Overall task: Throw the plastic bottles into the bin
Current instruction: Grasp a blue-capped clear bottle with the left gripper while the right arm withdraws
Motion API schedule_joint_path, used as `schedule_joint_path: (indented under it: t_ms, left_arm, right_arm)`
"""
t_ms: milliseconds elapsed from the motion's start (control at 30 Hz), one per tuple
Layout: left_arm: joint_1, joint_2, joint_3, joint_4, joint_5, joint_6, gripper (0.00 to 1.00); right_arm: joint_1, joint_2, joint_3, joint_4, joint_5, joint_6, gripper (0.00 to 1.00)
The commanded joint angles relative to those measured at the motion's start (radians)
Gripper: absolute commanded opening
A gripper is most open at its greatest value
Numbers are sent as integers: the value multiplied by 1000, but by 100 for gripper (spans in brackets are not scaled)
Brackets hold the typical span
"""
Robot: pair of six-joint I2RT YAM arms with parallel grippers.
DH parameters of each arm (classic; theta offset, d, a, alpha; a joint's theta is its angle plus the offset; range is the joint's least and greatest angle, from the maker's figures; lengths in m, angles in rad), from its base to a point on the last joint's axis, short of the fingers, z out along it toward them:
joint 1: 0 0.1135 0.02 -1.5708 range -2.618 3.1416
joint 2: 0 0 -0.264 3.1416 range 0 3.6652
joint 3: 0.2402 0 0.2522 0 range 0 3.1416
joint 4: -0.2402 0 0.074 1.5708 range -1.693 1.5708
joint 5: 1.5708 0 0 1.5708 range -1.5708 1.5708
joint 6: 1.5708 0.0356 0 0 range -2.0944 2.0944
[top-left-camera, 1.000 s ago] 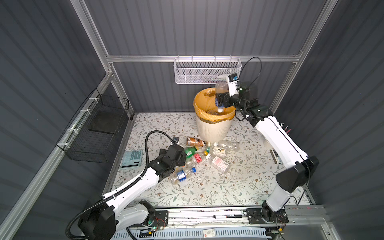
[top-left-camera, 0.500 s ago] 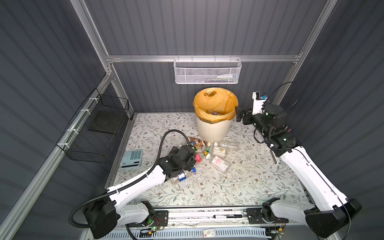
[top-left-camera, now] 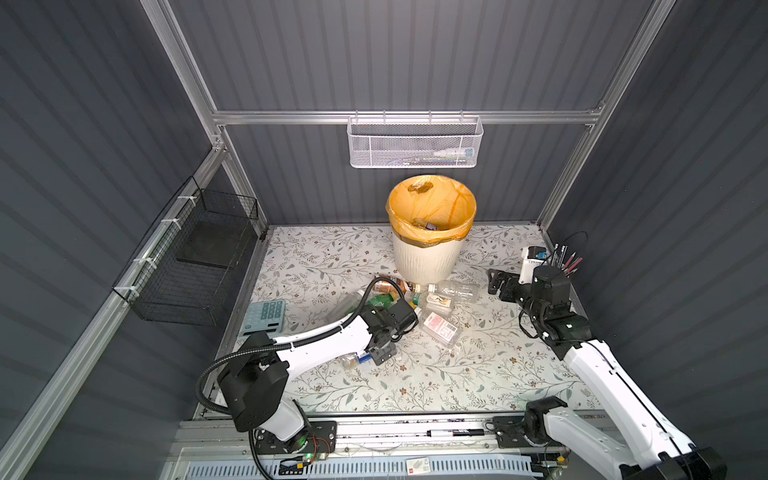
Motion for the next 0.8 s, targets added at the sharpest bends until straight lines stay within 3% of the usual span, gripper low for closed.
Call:
schedule_joint_path:
  t_ms: [0,367,667,767]
  left_arm:
    - [-22,27,36,-91,34,-7,91]
    - [-28,194,78,-169,69,-33,79]
    - [-33,227,90,-168,69,-42,69]
    - [-34,225,96,-192,71,-42,61]
  right_arm:
    - [-15,-14,-38,17,-19,47,99]
    - [-44,-10,-71,34,-47,59,99]
    - [-64,4,-93,52,-81,70,99]
    - [-69,9,-93,55,-91,74,99]
